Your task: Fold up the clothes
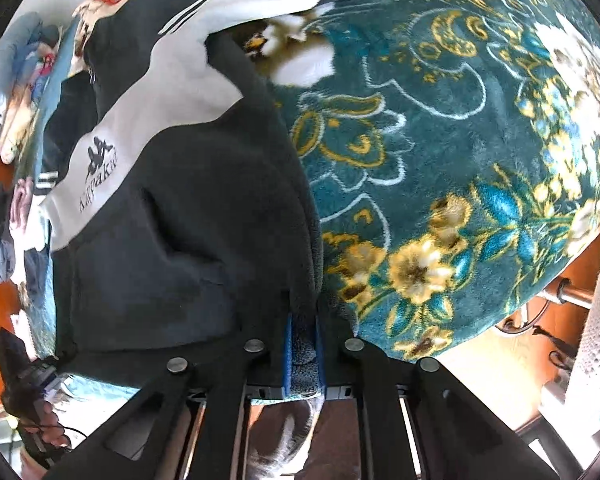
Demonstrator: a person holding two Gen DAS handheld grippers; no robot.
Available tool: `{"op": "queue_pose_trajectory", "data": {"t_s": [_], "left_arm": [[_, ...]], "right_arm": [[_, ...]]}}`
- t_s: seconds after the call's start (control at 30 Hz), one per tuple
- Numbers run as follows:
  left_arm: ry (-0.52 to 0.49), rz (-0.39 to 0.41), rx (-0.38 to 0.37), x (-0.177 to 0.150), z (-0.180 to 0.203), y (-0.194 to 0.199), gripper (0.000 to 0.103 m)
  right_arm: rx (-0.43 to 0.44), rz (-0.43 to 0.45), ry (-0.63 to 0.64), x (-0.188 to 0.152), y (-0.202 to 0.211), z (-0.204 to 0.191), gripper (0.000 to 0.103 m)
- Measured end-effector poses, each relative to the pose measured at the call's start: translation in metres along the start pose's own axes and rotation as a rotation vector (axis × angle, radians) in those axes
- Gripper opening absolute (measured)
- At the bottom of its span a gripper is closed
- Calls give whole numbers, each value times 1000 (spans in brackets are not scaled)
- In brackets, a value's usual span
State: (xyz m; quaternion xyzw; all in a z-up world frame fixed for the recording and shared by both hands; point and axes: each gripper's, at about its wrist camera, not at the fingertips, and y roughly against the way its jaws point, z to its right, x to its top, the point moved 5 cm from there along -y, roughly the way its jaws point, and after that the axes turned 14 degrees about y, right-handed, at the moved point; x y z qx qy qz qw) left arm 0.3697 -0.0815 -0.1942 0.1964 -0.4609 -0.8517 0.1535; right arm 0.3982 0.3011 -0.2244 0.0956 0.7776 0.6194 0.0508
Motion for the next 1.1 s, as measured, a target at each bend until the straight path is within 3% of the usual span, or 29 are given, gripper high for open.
{"op": "queue_pose_trajectory", "data": {"t_s": [0.03, 0.17, 0.2, 0.33, 0.4, 0.5, 0.63, 0.8, 0.93, 0.97, 1.0, 1.03, 1.1], "left_arm": [[-8, 18, -1, 9, 6, 7, 27], [-42, 89, -6, 45, 29, 33, 41], [-50, 107, -7, 54, 35, 40, 44], [-105, 177, -14, 95, 67, 61, 55], [-200, 207, -21, 126, 109, 53, 66], [-330, 219, 17, 167, 174, 21, 71], [-483, 196, 114, 203, 232, -41, 76], [-549, 79, 245, 230, 246, -112, 76], [-510, 40, 199, 242, 245, -130, 71], [-501, 28, 174, 243, 245, -131, 63], [-499, 11, 152, 244, 245, -132, 40], [-497, -4, 141, 243, 245, -133, 32], [-505, -21, 138, 243, 244, -133, 26]], "right_arm": [[-9, -3, 9, 3, 4, -1, 14], [-28, 49, 17, 27, 39, 1, 25], [-27, 73, 23, 40, 49, 1, 30], [-35, 119, 107, 105, 62, -18, 31], [-30, 143, 164, 147, 65, -33, 32], [-2, 188, 298, 218, 55, -67, 45], [-53, 200, 490, 305, 21, -107, 45], [-100, 158, 678, 368, -13, -133, 45], [-71, 85, 721, 386, -40, -133, 45], [-57, 72, 727, 388, -45, -132, 45], [-43, 59, 733, 389, -50, -132, 45], [-29, 48, 736, 390, -54, -131, 45], [19, 43, 731, 389, -54, -130, 45]]}}
